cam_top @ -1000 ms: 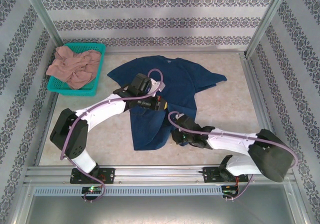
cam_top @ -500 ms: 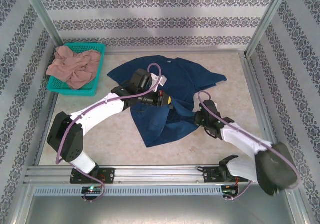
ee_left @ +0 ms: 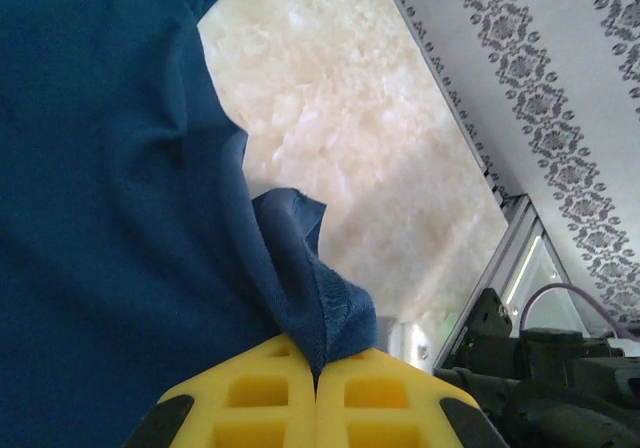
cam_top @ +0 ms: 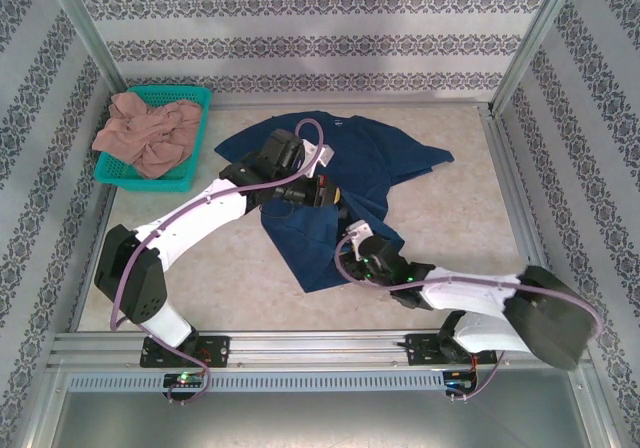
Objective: Fold the inside-out t-shirt
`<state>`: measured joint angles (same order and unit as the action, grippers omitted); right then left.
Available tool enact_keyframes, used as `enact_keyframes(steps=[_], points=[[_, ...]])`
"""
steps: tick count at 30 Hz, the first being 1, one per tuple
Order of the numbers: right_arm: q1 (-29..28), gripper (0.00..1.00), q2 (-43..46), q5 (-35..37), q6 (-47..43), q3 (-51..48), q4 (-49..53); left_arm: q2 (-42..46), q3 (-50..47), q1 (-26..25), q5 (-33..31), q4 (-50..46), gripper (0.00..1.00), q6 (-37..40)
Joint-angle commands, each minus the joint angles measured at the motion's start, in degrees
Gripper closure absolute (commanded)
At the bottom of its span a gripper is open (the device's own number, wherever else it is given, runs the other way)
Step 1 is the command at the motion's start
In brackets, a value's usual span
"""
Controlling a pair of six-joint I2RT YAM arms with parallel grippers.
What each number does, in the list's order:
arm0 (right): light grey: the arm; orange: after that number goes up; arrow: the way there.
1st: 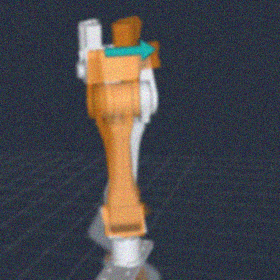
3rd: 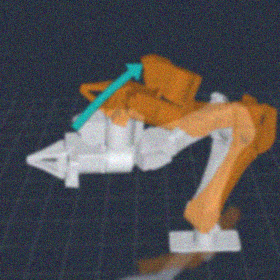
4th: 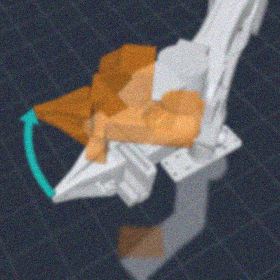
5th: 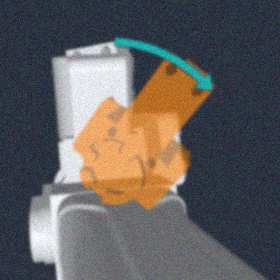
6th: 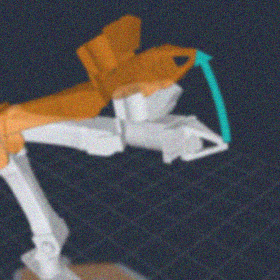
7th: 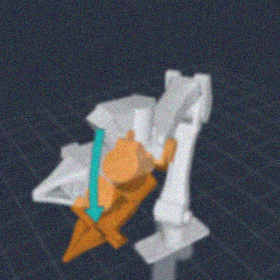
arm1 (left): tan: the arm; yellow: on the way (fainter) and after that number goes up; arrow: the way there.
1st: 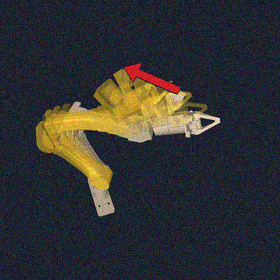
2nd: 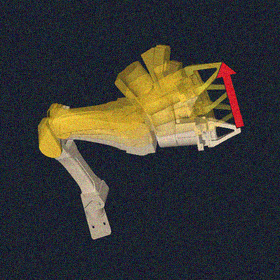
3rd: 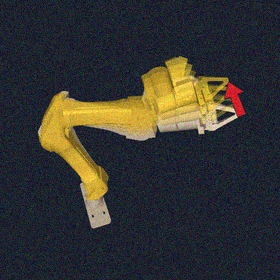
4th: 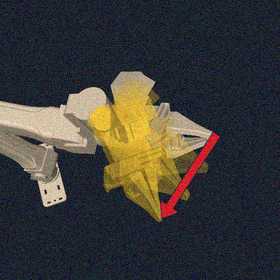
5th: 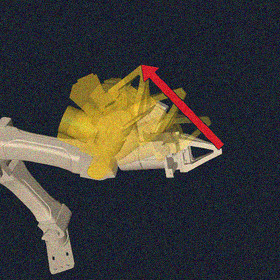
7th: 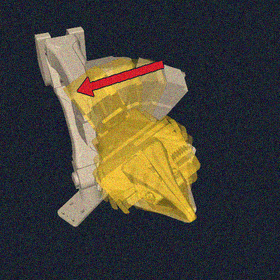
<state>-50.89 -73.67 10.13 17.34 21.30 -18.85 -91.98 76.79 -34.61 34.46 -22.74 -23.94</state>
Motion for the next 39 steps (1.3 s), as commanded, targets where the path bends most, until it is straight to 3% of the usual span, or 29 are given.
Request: enact_keyframes(steps=[1,7,16,26,34,39], points=[[0.0,0.61,-4.7,6.1,-7.2,3.4,-9.1,2.1,2.2,0.9,1.0,-5.0,1.00,3.8],[3.2,0.63,-8.9,3.5,-11.4,4.6,-11.9,2.6,3.2,1.6,1.1,-9.1,1.00,7.2],[7.4,0.62,-5.5,-2.8,-14.8,3.2,-9.2,3.3,5.3,2.1,-2.7,-14.6,1.00,13.5],[4.7,0.63,-17.4,1.7,-17.7,10.4,-13.3,3.9,8.1,2.2,3.1,-16.1,1.00,13.0],[1.1,0.63,-23.6,3.0,-20.6,16.1,-13.8,5.1,8.0,2.8,3.7,-14.2,1.00,8.2],[3.0,0.62,-25.7,0.4,-17.4,17.2,-15.3,7.2,8.2,3.1,4.1,-16.2,1.00,10.7]])
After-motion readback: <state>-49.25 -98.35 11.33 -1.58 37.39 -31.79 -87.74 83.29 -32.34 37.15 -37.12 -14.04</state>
